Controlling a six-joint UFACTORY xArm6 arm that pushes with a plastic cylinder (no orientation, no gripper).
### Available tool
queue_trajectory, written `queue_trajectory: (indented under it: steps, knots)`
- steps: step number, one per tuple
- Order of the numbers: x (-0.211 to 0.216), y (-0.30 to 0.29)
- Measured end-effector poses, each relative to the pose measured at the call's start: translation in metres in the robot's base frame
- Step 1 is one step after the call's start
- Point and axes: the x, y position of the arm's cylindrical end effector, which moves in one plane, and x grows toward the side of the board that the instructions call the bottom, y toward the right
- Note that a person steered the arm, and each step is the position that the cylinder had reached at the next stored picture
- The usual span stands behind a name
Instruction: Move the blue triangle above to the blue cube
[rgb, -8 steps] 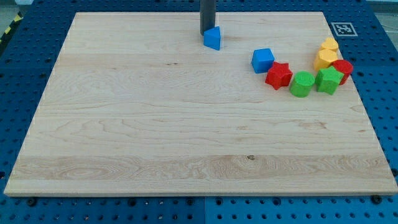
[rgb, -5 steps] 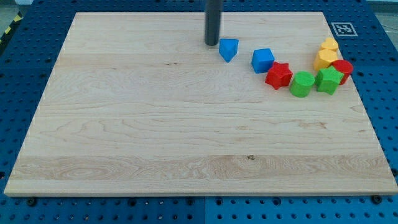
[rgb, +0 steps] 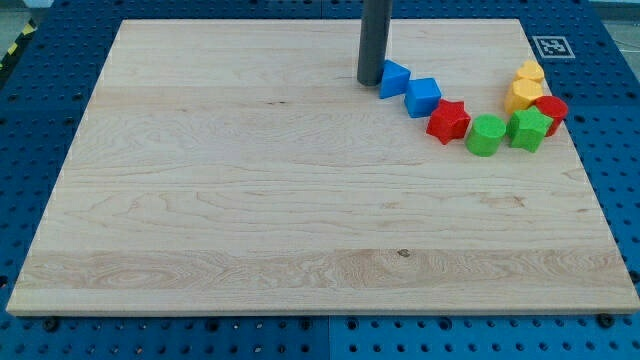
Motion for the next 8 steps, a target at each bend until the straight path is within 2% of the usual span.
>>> queue_trajectory:
  steps: [8]
  knots:
    - [-0.014, 0.039]
